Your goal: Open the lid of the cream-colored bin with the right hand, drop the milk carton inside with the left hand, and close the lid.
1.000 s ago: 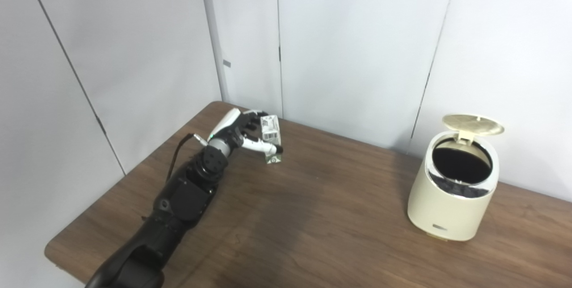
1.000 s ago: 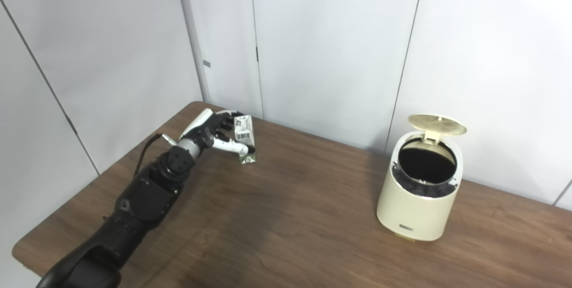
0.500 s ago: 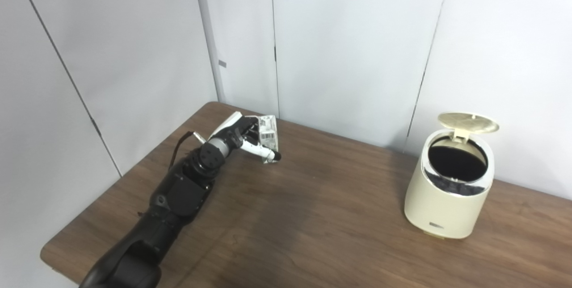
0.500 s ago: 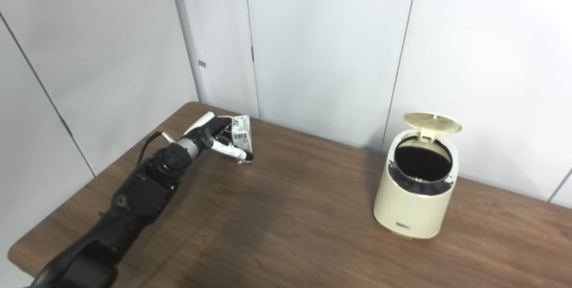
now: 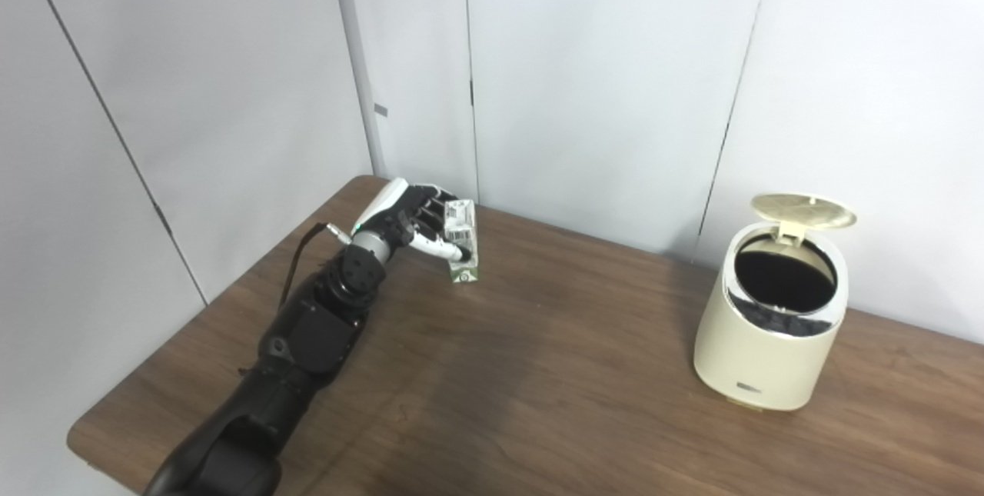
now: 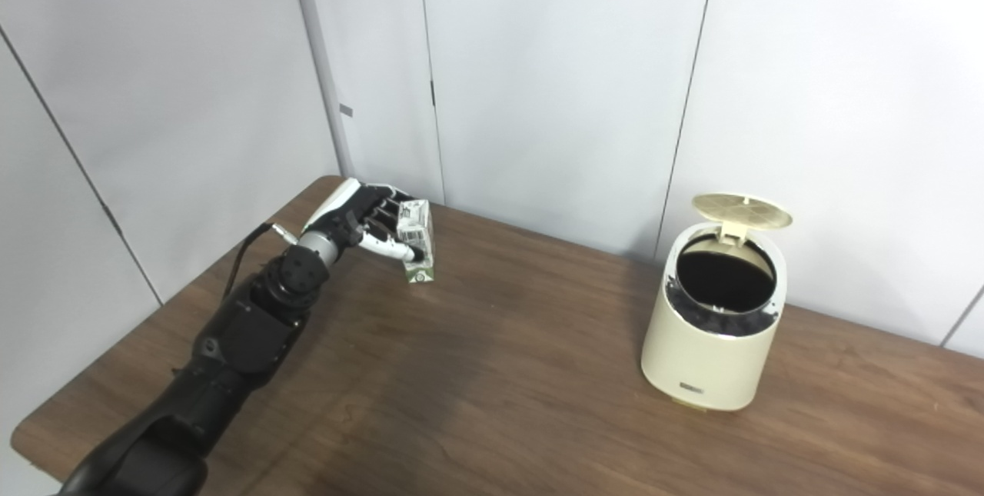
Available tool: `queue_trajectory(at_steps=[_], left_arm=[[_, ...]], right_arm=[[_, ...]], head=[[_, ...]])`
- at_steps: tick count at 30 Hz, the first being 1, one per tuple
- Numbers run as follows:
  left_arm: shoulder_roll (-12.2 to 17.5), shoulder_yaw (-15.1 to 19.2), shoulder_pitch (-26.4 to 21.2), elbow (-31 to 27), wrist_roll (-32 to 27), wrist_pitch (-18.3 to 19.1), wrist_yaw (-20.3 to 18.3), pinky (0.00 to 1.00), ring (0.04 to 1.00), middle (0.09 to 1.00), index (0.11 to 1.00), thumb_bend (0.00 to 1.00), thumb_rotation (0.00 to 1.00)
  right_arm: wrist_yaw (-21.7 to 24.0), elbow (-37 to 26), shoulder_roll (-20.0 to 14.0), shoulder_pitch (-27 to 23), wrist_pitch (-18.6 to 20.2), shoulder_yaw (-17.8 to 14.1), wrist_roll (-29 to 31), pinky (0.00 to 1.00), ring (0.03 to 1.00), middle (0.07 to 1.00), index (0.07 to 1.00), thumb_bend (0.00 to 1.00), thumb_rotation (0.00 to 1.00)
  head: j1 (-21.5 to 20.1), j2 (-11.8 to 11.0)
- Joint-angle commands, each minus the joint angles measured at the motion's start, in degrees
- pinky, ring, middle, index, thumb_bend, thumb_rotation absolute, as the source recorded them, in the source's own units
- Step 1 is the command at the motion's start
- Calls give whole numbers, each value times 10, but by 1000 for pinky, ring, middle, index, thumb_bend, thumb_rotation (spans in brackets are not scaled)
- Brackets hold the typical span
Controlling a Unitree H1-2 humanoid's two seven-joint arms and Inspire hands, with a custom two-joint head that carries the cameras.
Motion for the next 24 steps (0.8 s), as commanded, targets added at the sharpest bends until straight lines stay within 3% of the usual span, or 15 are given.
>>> queue_trajectory(at_steps=[1, 5, 7, 11, 16, 24], left_arm=[[14, 0, -30, -1, 23, -10, 29, 491, 578, 620, 533, 548, 41], [11, -2, -33, 6, 35, -10, 44, 460, 552, 546, 460, 512, 4], [8, 0, -34, 8, 35, -11, 49, 435, 529, 535, 458, 512, 0], [7, 2, -34, 10, 38, -16, 58, 479, 586, 500, 479, 518, 0], [5, 4, -34, 10, 36, -15, 61, 445, 537, 533, 456, 515, 0], [-2, 16, -31, -1, 13, -27, 56, 452, 544, 538, 453, 515, 0]], right_arm=[[1, -15, 0, -3, -5, -2, 4, 389, 509, 542, 511, 787, 567], [1, -14, -1, -3, -7, -2, 2, 393, 512, 544, 514, 781, 564], [2, -11, -2, -3, -7, -2, 3, 395, 515, 548, 517, 789, 566], [0, -20, 0, -3, 5, -1, 1, 397, 518, 550, 518, 788, 559], [0, -21, 0, -2, 7, 0, -1, 408, 527, 557, 525, 764, 557], [0, -13, 2, -5, -2, 3, -8, 406, 530, 560, 528, 749, 564]], head=[[-1, 1], [0, 1], [0, 2], [0, 2], [0, 2], [-11, -2]])
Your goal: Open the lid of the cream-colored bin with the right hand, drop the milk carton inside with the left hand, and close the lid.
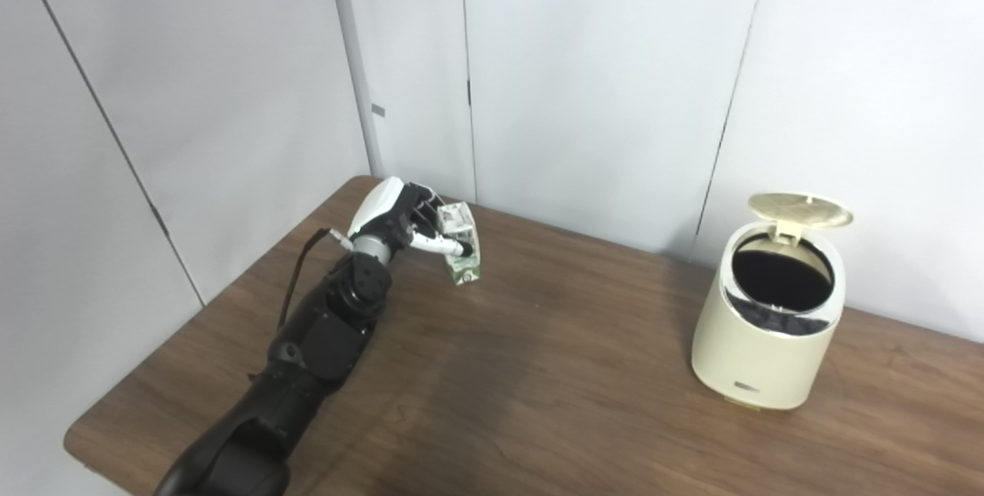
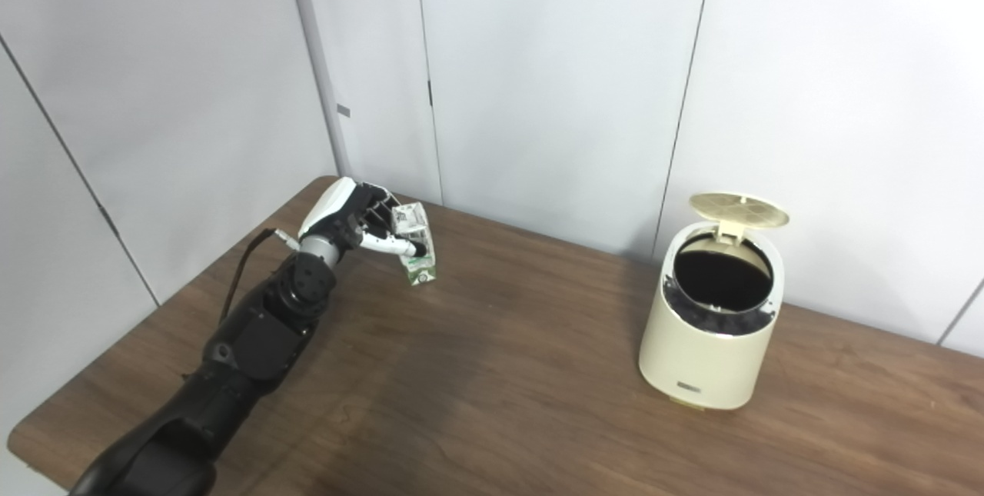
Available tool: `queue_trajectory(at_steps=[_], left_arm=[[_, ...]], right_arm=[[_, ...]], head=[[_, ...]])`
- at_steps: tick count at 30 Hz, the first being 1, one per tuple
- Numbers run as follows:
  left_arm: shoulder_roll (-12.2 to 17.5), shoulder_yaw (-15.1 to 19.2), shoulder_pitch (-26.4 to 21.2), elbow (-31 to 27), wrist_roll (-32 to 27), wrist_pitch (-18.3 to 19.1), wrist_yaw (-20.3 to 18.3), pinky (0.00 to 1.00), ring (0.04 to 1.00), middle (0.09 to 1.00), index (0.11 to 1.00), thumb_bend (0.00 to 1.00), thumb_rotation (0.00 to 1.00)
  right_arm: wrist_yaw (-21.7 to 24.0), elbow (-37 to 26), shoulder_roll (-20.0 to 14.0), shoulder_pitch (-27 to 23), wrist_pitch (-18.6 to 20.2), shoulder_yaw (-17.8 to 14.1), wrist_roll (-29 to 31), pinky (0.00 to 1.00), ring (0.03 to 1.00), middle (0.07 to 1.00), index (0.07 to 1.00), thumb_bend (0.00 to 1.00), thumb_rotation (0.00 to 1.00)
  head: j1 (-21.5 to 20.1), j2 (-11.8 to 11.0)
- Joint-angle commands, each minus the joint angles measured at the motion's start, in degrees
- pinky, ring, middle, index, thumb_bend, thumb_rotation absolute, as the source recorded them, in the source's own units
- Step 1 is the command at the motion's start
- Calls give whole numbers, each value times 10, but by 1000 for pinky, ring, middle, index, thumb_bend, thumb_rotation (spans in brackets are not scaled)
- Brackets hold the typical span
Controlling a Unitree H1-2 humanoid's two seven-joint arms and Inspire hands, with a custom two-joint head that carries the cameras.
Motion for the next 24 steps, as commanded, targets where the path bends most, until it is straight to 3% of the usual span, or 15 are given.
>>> queue_trajectory(at_steps=[1, 8, 12, 15, 17, 20, 24], left_arm=[[11, 14, -27, -24, -9, -30, 12, 450, 537, 537, 453, 516, 0], [0, 25, -19, -76, -36, -53, -1, 436, 513, 532, 447, 516, 0], [4, 25, -15, -107, -44, -65, -19, 419, 489, 520, 455, 518, 0], [2, 29, -12, -139, -57, -79, -33, 415, 478, 514, 457, 518, 0], [-1, 31, -9, -161, -67, -88, -42, 415, 466, 503, 469, 519, 0], [-18, 36, -4, -197, -82, -98, -41, 420, 460, 493, 477, 520, 0], [-58, 45, -4, -246, -97, -93, -31, 413, 464, 488, 475, 505, 0]], right_arm=[[0, -9, 2, -8, -11, 2, 0, 409, 532, 562, 529, 741, 563], [-12, -19, 17, -10, 2, 12, -20, 415, 542, 571, 538, 703, 566], [-10, -14, 28, -11, -23, 22, -24, 442, 575, 599, 560, 658, 557], [-14, -7, 35, -14, -39, 27, -34, 488, 610, 628, 593, 512, 481], [-20, -11, 43, -15, -32, 28, -40, 527, 633, 645, 622, 401, 377], [-28, -14, 51, -15, -32, 34, -58, 552, 646, 656, 640, 319, 228], [-41, -18, 61, -15, -26, 43, -88, 588, 667, 675, 661, 288, 63]], head=[[-6, 0], [-57, 4], [-108, 7], [-136, 9], [-151, 10], [-170, 11], [-182, 9]])
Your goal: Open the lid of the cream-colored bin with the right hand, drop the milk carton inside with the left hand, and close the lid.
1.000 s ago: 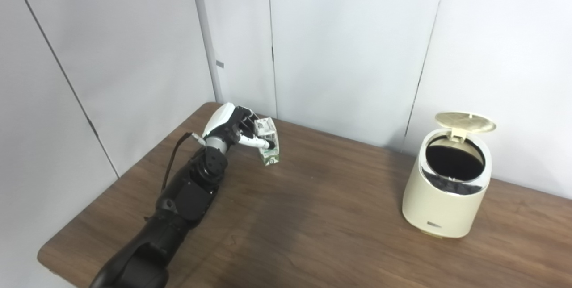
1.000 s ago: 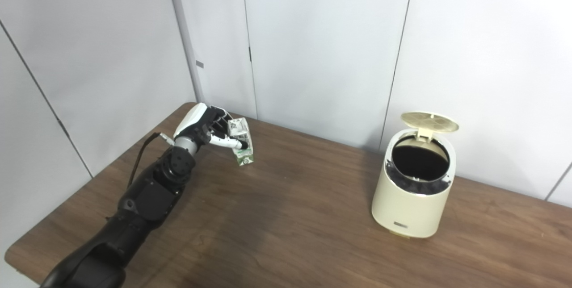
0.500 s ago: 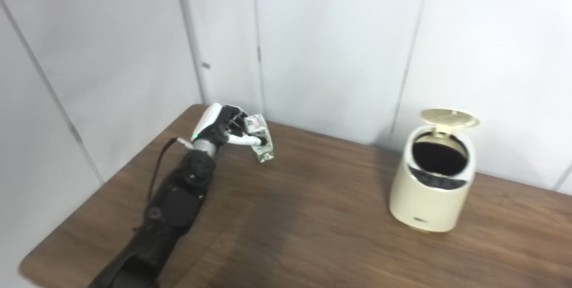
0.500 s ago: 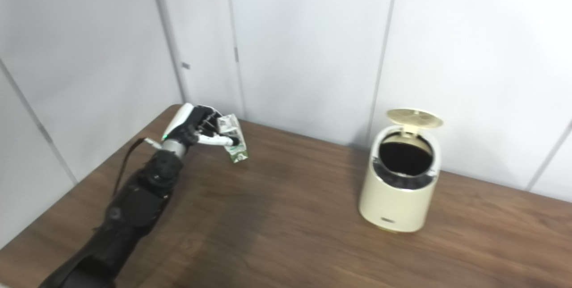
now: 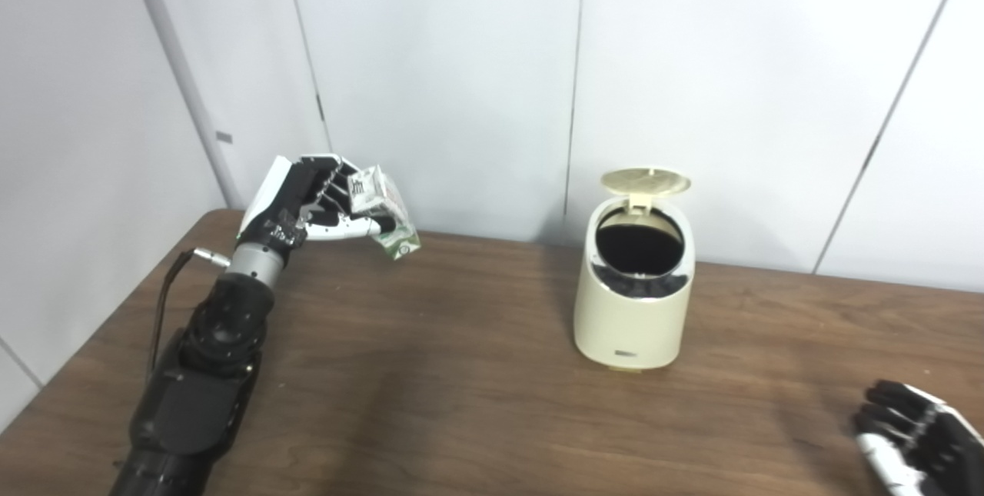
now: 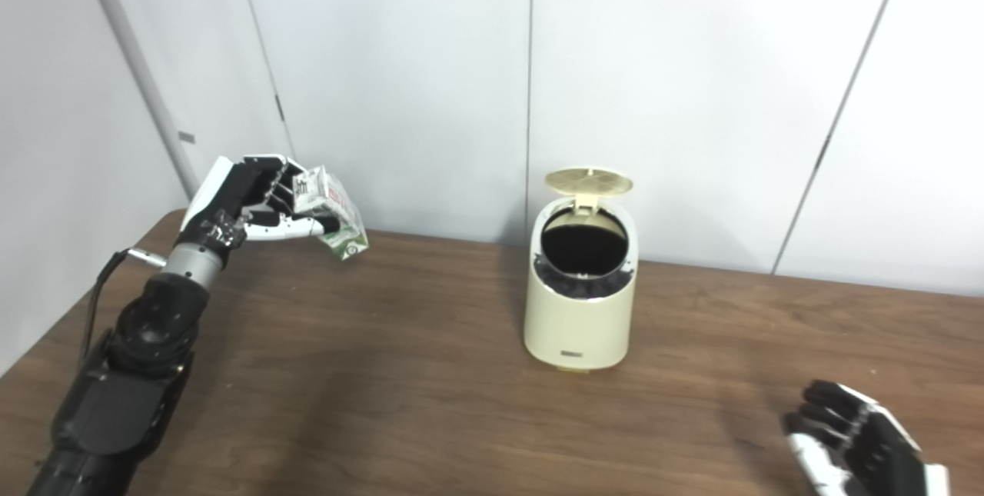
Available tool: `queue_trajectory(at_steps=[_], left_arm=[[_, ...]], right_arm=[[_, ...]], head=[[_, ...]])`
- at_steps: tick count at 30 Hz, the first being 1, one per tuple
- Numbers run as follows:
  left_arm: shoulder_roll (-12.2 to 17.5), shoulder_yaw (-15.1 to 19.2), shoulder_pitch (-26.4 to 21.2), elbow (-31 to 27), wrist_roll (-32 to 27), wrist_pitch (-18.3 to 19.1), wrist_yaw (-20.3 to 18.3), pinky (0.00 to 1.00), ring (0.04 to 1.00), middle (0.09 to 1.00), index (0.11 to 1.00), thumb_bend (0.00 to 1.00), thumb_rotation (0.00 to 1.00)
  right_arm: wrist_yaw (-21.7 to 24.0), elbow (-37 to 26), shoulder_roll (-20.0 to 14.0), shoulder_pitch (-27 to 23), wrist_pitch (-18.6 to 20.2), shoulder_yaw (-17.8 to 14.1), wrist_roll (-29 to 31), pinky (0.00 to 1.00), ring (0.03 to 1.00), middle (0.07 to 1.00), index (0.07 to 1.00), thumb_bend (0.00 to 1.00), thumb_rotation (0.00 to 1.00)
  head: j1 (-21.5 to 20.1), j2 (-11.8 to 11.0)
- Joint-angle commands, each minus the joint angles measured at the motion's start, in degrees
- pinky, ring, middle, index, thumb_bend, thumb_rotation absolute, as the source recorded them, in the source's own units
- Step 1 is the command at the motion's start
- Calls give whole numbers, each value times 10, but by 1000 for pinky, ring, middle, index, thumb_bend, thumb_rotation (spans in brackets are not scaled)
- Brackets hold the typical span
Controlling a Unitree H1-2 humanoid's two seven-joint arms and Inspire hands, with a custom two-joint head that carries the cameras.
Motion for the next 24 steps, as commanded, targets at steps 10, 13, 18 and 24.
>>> queue_trajectory(at_steps=[10, 13, 18, 24], left_arm=[[-102, -1, -13, -88, 8, -69, 45, 363, 444, 494, 484, 503, 0], [-132, -5, -11, -89, 5, -92, 54, 358, 438, 493, 485, 502, 0], [-166, -17, -9, -84, 19, -126, 68, 380, 448, 487, 480, 502, 0], [-192, -31, -12, -63, 42, -160, 80, 409, 468, 490, 471, 503, 0]], right_arm=[[-21, -5, 22, -6, -8, 11, -20, 660, 699, 696, 685, 290, 0], [-24, -2, 21, -8, -9, 13, -26, 661, 705, 701, 690, 285, 0], [-26, 10, 21, -12, -22, 15, -25, 656, 702, 700, 690, 277, 0], [-31, 23, 21, -16, -31, 20, -33, 647, 693, 692, 675, 278, 2]], head=[[-10, -5], [-13, -6], [-21, -8], [-30, -10]])
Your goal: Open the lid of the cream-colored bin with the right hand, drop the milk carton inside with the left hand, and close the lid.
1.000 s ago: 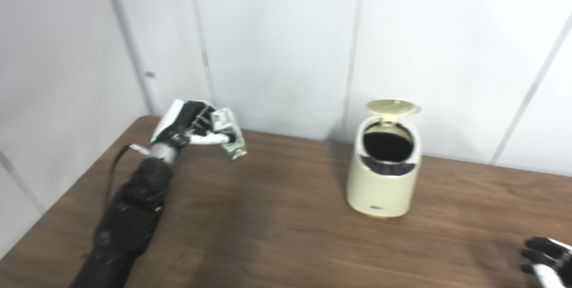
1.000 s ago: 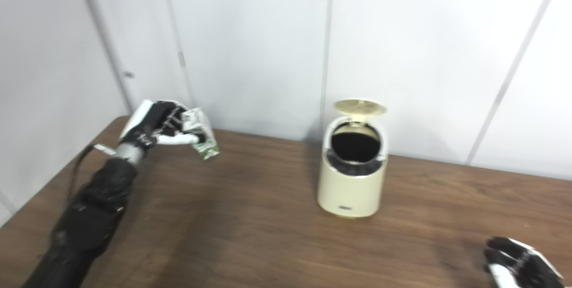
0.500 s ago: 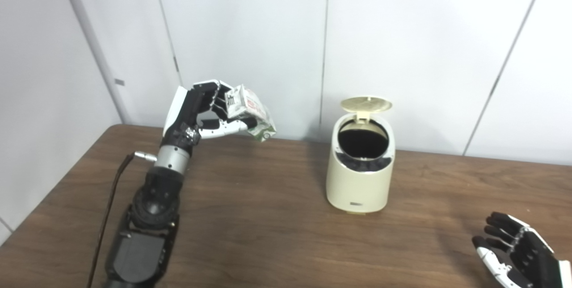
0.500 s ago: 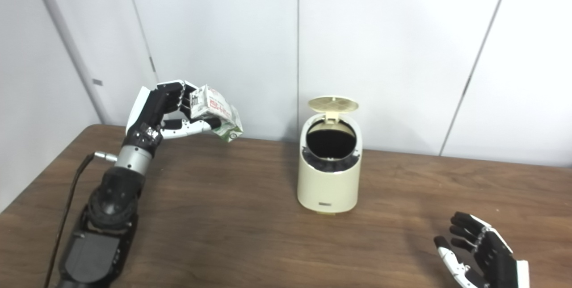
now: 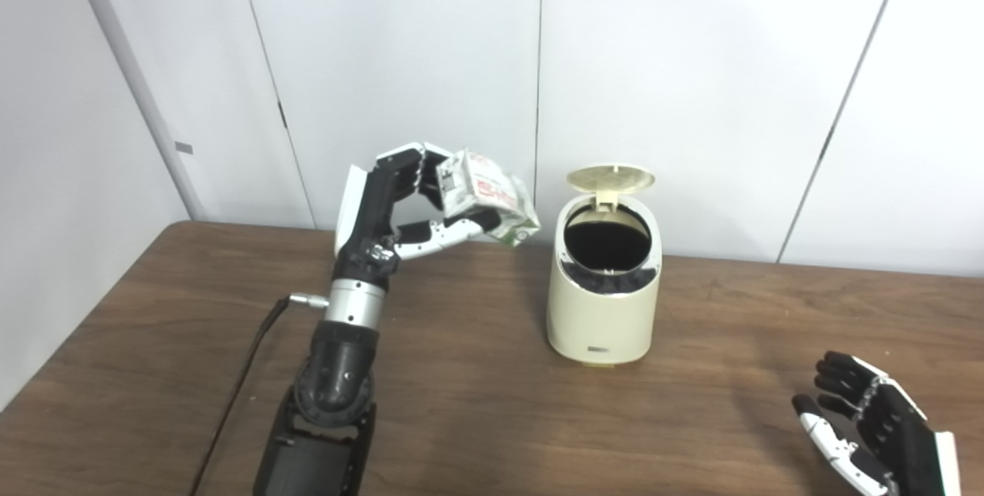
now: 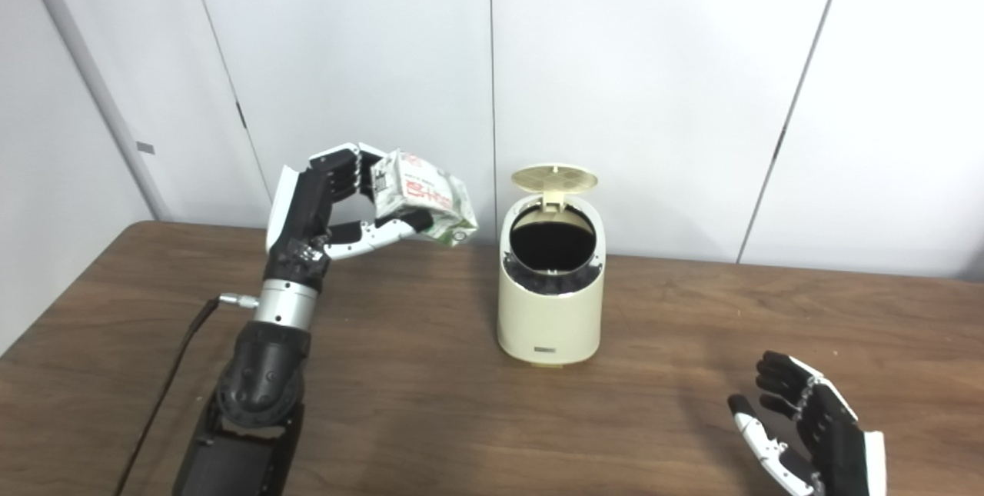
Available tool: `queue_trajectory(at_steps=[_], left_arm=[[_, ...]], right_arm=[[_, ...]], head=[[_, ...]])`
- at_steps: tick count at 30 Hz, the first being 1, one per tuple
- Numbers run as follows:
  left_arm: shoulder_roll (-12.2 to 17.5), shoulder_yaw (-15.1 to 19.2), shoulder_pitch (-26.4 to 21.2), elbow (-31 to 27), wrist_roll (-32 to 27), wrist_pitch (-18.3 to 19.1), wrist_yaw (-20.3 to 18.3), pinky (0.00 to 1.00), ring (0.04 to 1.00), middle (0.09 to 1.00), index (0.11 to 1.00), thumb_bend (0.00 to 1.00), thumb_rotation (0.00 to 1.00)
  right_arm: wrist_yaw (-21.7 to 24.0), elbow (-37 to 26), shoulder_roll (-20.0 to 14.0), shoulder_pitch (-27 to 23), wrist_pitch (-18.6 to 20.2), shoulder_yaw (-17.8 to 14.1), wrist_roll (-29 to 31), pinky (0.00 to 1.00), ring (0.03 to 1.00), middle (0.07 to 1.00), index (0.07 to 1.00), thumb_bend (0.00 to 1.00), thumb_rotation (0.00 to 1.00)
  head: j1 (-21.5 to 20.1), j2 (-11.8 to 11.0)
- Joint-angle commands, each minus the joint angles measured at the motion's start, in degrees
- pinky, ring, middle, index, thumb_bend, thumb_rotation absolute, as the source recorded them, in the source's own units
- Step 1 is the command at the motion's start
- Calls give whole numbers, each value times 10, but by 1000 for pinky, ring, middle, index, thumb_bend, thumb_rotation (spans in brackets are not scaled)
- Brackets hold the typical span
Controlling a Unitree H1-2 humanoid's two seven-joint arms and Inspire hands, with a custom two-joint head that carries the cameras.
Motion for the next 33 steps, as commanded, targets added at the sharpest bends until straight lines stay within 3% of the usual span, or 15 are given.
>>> queue_trajectory(at_steps=[1, 10, 16, 22, 26, 33], left_arm=[[-5, -3, -28, -6, 7, -29, 17, 410, 471, 491, 468, 503, 0], [-22, -19, -33, 19, 2, -62, 20, 413, 473, 492, 467, 502, 0], [-32, -27, -41, 61, 46, -116, 56, 476, 499, 481, 463, 502, 0], [-37, -31, -50, 95, 61, -135, 72, 473, 497, 484, 461, 502, 0], [-40, -37, -58, 121, 62, -148, 76, 458, 484, 489, 462, 502, 0], [-47, -49, -76, 184, 129, -183, 141, 423, 474, 484, 467, 503, 0]], right_arm=[[-8, 17, 4, -3, -29, 4, -10, 644, 690, 690, 673, 278, 3], [-12, 27, 5, -7, -35, 7, -11, 649, 694, 693, 680, 289, 43], [-17, 35, 9, -10, -38, 6, -11, 650, 685, 685, 675, 285, 3], [-21, 34, 9, -10, -34, 10, -18, 650, 686, 683, 674, 282, 51], [-19, 32, 10, -9, -35, 12, -16, 650, 687, 687, 675, 280, 20], [-18, 33, 12, -8, -41, 14, -12, 647, 681, 683, 670, 280, 4]], head=[[0, 0], [-5, -3], [-12, -5], [-17, -5], [-20, -7], [-27, -5]])
